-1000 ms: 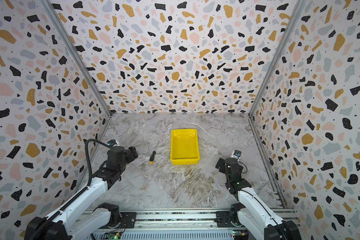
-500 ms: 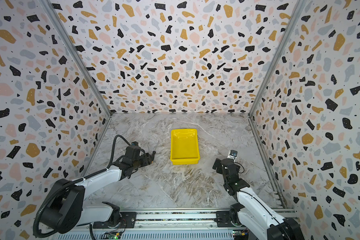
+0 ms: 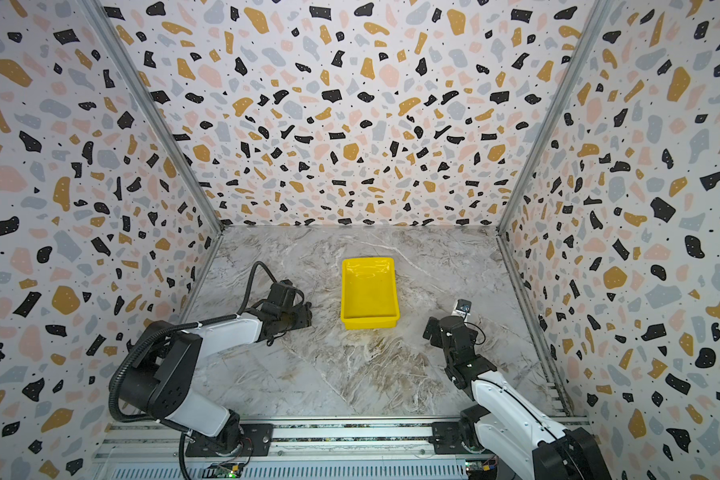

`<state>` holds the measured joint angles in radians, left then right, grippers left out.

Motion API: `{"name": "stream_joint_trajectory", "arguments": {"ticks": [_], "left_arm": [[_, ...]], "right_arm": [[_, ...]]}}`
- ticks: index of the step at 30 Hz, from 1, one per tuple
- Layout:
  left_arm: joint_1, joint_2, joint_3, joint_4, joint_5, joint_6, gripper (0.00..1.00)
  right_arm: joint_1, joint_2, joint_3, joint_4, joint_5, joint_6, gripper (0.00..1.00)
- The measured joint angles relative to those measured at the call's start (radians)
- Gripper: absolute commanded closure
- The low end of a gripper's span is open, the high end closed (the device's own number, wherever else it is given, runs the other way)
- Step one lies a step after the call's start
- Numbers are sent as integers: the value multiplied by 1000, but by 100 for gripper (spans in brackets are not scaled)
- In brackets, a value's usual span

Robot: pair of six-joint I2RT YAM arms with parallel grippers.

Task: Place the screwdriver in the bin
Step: 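Close the left gripper on the black screwdriver handle, then lift the screwdriver with the left gripper and carry it over the yellow bin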

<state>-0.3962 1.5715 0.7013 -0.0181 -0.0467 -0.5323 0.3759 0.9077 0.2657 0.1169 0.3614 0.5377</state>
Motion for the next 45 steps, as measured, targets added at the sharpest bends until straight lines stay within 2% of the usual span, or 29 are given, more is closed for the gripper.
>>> {"name": "stream_joint_trajectory", "arguments": {"ticks": [15,21,26,28,32,38,42,45], "left_arm": [[-19,46,36,1,-24,0,52],[-20,50,36,2,-26,-2,67],[-23,48,38,-1,-37,-3,86],[-25,40,38,-15,-42,-3,89],[-31,-39,38,-76,-61,-6,90],[-68,-277,50,-148,-98,-45,94],[-156,-367,82,-140,-103,-134,96],[-254,-366,89,-70,-90,-235,96]], "right_arm": [[12,10,1,0,13,0,0],[13,16,1,0,14,0,0],[13,17,1,0,16,0,0],[14,17,1,0,18,0,0],[15,17,1,0,19,0,0],[16,17,1,0,22,0,0],[17,17,1,0,28,0,0],[17,17,1,0,31,0,0]]}}
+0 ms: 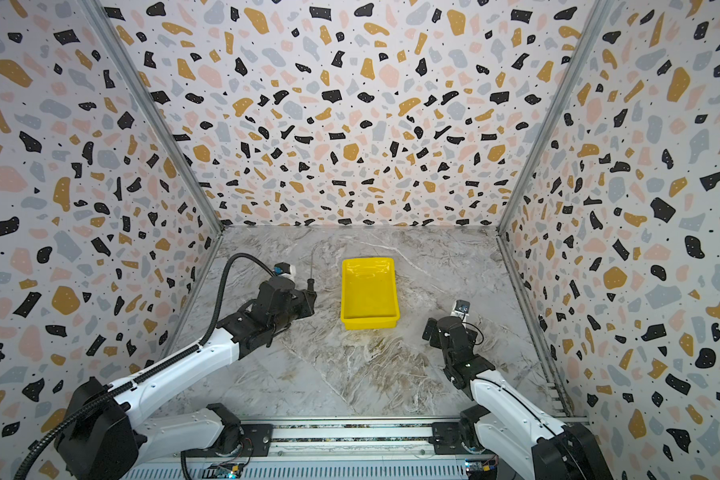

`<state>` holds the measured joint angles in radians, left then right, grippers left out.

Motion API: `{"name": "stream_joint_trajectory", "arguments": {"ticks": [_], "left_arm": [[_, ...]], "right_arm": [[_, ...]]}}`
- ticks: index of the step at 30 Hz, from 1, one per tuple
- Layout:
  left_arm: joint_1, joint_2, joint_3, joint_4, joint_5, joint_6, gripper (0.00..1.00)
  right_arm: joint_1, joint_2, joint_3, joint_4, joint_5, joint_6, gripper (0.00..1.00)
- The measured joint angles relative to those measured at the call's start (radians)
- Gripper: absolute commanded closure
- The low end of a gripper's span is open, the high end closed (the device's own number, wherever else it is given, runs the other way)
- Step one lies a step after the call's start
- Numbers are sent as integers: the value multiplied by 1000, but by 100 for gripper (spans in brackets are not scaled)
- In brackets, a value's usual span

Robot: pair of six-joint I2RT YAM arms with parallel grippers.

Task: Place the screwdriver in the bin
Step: 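Lift the screwdriver with the left gripper and carry it over the yellow bin, then lower the screwdriver into the yellow bin and open the left gripper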

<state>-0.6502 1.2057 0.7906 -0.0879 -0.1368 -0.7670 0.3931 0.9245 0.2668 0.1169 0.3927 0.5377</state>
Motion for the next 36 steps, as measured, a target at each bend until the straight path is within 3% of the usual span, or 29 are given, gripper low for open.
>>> {"name": "stream_joint_trajectory", "arguments": {"ticks": [7,13,23,32,36], "left_arm": [[-159,261,129,130,35,-153,100],[-163,435,213,145,29,-171,99],[-163,530,273,73,-45,-169,93],[-163,580,353,-6,-95,-169,72],[-163,580,360,-28,-111,-169,58]], "right_arm": [[2,-1,0,0,5,0,0],[6,-2,0,0,5,0,0],[8,-4,0,0,5,0,0],[11,-4,0,0,5,0,0],[12,-5,0,0,5,0,0]]}}
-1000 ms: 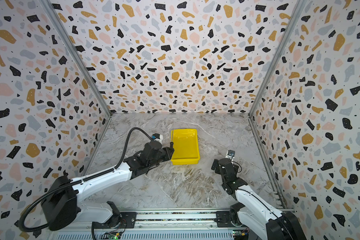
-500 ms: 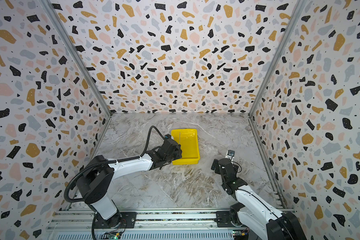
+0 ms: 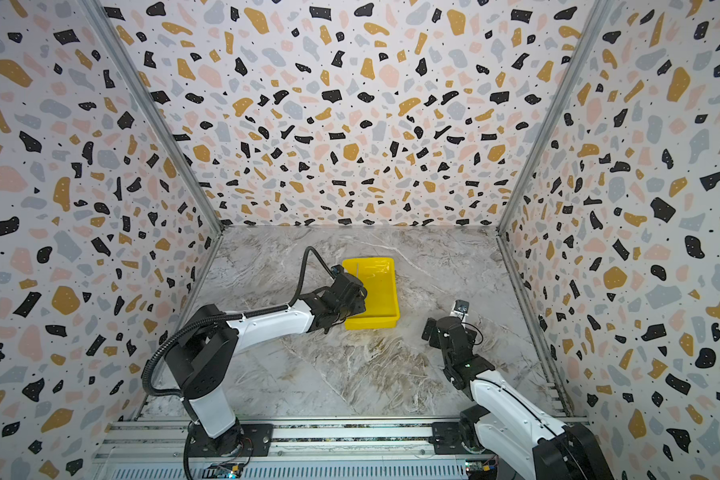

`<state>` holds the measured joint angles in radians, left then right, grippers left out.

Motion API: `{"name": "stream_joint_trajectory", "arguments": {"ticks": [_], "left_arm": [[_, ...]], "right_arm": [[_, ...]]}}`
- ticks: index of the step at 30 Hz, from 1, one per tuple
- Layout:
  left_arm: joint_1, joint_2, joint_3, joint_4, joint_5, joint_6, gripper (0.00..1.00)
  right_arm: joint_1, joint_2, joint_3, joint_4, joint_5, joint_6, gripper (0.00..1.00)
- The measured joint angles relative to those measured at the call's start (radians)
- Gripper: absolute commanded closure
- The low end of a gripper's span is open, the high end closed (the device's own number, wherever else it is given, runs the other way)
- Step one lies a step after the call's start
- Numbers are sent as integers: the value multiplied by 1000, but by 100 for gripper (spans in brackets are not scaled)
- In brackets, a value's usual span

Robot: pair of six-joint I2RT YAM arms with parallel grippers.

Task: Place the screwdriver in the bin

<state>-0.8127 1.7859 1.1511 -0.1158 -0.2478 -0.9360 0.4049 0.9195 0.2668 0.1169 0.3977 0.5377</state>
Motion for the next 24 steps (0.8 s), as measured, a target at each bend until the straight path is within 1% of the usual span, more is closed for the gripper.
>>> {"name": "stream_joint_trajectory", "arguments": {"ticks": [3,7,9,10,11,14,17,19,21,24], "left_arm": [[0,-3,8,-13,-8,2,45],[0,-29,8,-40,-19,5,31],[0,-59,8,-61,-26,8,15],[0,-76,9,-72,-29,12,4],[0,-99,9,-83,-34,17,0],[0,-198,2,-105,-58,63,0],[0,-354,-79,-60,-94,157,0],[0,-462,-171,-25,-137,222,0],[0,-563,-294,-3,-206,274,0],[0,-667,-496,16,-302,324,0]], "right_arm": [[1,-4,0,0,0,0,0],[1,-5,0,0,0,0,0],[1,-5,0,0,1,0,0],[1,-5,0,0,1,0,0],[1,-6,0,0,2,0,0],[1,-7,0,0,5,0,0],[1,-11,0,0,8,0,0],[2,-13,0,0,9,0,1],[3,-13,0,0,11,0,0],[8,-12,0,0,14,0,1]]}}
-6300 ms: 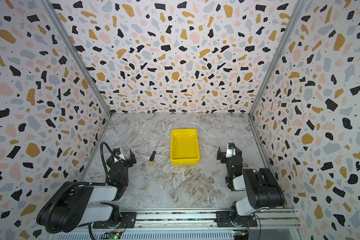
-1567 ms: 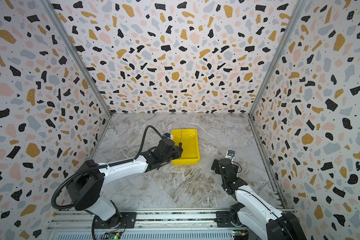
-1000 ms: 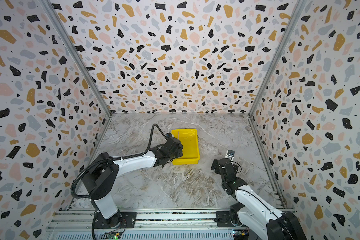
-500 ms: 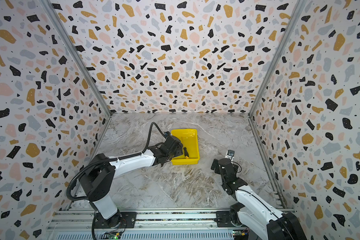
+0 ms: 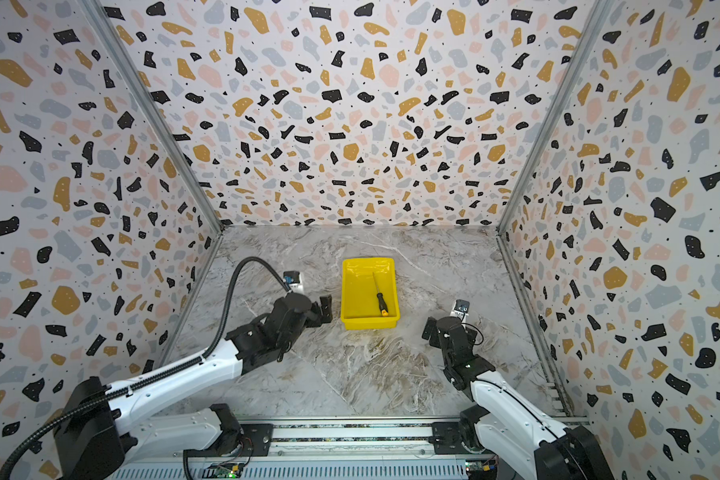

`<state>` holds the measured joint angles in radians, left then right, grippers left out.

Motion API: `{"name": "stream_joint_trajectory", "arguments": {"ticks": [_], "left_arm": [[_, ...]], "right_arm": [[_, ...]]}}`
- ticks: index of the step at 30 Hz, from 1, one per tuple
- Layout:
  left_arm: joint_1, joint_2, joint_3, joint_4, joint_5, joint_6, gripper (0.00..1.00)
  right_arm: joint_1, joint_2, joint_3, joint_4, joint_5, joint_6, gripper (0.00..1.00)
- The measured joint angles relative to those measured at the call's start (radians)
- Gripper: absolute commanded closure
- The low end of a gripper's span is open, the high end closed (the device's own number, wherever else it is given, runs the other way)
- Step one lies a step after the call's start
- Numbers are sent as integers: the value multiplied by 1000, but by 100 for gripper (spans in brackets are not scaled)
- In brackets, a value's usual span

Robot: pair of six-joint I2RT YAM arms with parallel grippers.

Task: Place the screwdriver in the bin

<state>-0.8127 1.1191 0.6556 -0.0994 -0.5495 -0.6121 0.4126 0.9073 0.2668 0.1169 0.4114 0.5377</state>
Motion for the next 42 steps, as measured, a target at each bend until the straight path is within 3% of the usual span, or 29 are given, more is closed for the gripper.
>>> {"name": "stream_joint_trajectory", "arguments": {"ticks": [6,16,22,28,34,38,42], "left_arm": [[0,-123,-295,19,-87,35,0],[0,-215,-319,82,-103,51,0],[0,-224,-320,86,-103,51,0],[0,-246,-324,86,-108,51,0],[0,-266,-341,90,-114,50,0],[0,-266,-342,90,-127,38,0],[0,-266,-343,97,-152,33,0]], "right_arm": [[6,9,0,0,5,0,1],[8,39,56,27,61,-34,1],[0,141,98,305,201,-219,2],[-77,410,72,631,245,-452,0],[-120,608,80,756,274,-550,0],[-140,615,98,802,269,-547,1],[-167,580,-1,962,194,-547,1]]}}
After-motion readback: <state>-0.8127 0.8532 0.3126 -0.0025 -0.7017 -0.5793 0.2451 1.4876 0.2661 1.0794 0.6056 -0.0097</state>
